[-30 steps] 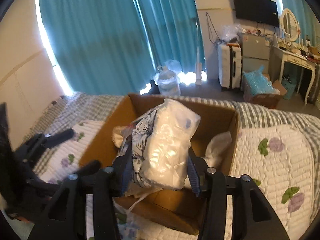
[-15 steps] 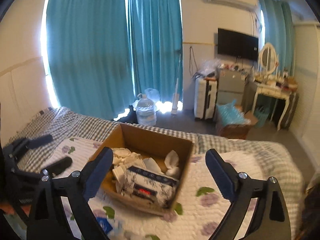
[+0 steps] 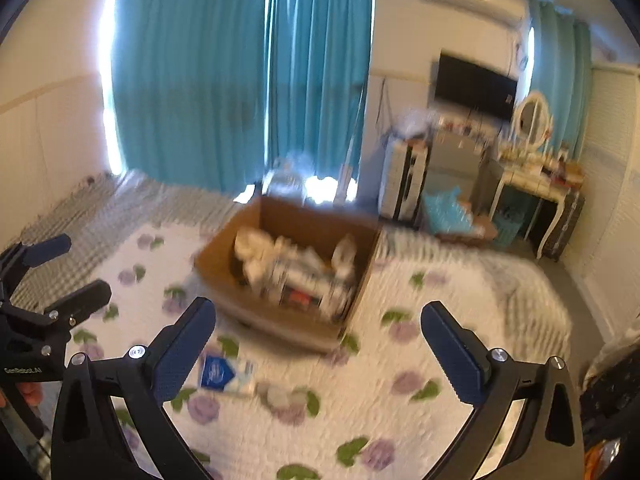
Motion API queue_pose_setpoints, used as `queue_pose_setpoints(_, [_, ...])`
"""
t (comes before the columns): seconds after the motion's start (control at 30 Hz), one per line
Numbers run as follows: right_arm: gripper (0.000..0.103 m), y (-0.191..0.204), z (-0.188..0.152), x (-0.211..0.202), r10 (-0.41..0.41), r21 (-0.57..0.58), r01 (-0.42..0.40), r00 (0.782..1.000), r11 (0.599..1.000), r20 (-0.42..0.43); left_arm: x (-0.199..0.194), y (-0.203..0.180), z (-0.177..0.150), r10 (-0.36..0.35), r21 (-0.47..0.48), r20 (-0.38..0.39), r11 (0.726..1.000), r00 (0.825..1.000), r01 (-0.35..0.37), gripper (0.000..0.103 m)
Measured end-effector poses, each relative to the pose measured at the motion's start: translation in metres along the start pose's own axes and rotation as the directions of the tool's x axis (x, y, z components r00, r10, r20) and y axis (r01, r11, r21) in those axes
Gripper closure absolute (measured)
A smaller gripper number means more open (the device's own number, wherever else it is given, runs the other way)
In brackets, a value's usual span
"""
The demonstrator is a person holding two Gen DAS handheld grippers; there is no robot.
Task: Organize soft objects
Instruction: 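Grasp the white foam knot toy on the quilt with the right gripper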
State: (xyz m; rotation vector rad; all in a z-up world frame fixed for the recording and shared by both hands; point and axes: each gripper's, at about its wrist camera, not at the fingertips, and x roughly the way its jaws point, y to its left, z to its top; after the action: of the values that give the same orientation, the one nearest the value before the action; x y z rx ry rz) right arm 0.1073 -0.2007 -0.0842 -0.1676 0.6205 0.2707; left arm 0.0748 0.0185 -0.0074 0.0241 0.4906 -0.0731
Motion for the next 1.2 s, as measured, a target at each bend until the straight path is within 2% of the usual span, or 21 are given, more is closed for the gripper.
queue_pose_setpoints(0.13, [0.0, 0.002, -0.034, 0.054, -0.003, 0.01, 0.004, 0.996, 1.0, -0.087, 0.034, 0.003, -0.039, 0.015, -0.049, -0.074, 0.999, 0.997, -0.019, 0.0])
queue_pose_setpoints(0.27, [0.0, 0.004, -0.067, 0.101, 0.025, 0.034, -0.019, 0.987, 0.999, -0.162, 0.069, 0.004, -0.075, 0.042, -0.034, -0.151, 0.998, 0.988, -0.047, 0.0])
queue_pose_setpoints(0.4, [0.01, 0.007, -0.088, 0.131, 0.055, 0.037, -0.048, 0.969, 0.998, -0.242, 0.09, 0.005, -0.105, 0.061, 0.0, -0.216, 0.998, 0.974, -0.063, 0.0])
queue_pose_setpoints(0.57, [0.018, 0.011, -0.101, 0.152, 0.07, 0.015, -0.069, 0.95, 0.998, -0.304, 0.105, 0.008, -0.122, 0.062, 0.002, -0.292, 0.998, 0.955, -0.064, 0.0])
queue_pose_setpoints(0.67, [0.026, 0.018, -0.108, 0.162, 0.092, 0.003, -0.097, 0.934, 0.995, -0.346, 0.107, 0.008, -0.123, 0.052, 0.0, -0.304, 0.999, 0.951, -0.055, 0.0])
queue_pose_setpoints(0.77, [0.033, 0.023, -0.11, 0.166, 0.086, -0.023, -0.1, 0.934, 0.995, -0.347, 0.108, 0.007, -0.126, 0.052, 0.002, -0.313, 0.999, 0.949, -0.054, 0.0])
queue_pose_setpoints(0.8, [0.042, 0.024, -0.11, 0.165, 0.099, -0.021, -0.113, 0.934, 0.993, -0.343, 0.108, 0.007, -0.127, 0.05, 0.001, -0.316, 0.999, 0.947, -0.053, 0.0])
queue_pose_setpoints(0.87, [0.048, 0.024, -0.11, 0.162, 0.092, -0.027, -0.107, 0.937, 0.994, -0.337, 0.109, 0.008, -0.129, 0.053, 0.001, -0.324, 0.998, 0.944, -0.056, 0.0])
queue_pose_setpoints(0.93, [0.059, 0.022, -0.11, 0.157, 0.088, -0.019, -0.1, 0.94, 0.995, -0.329, 0.11, 0.008, -0.13, 0.056, 0.002, -0.329, 0.998, 0.943, -0.059, 0.0])
queue_pose_setpoints(1.2, [0.061, 0.002, -0.1, 0.13, 0.07, 0.03, -0.065, 0.964, 0.997, -0.256, 0.109, -0.001, -0.13, 0.066, 0.029, -0.337, 0.998, 0.939, -0.06, 0.0])
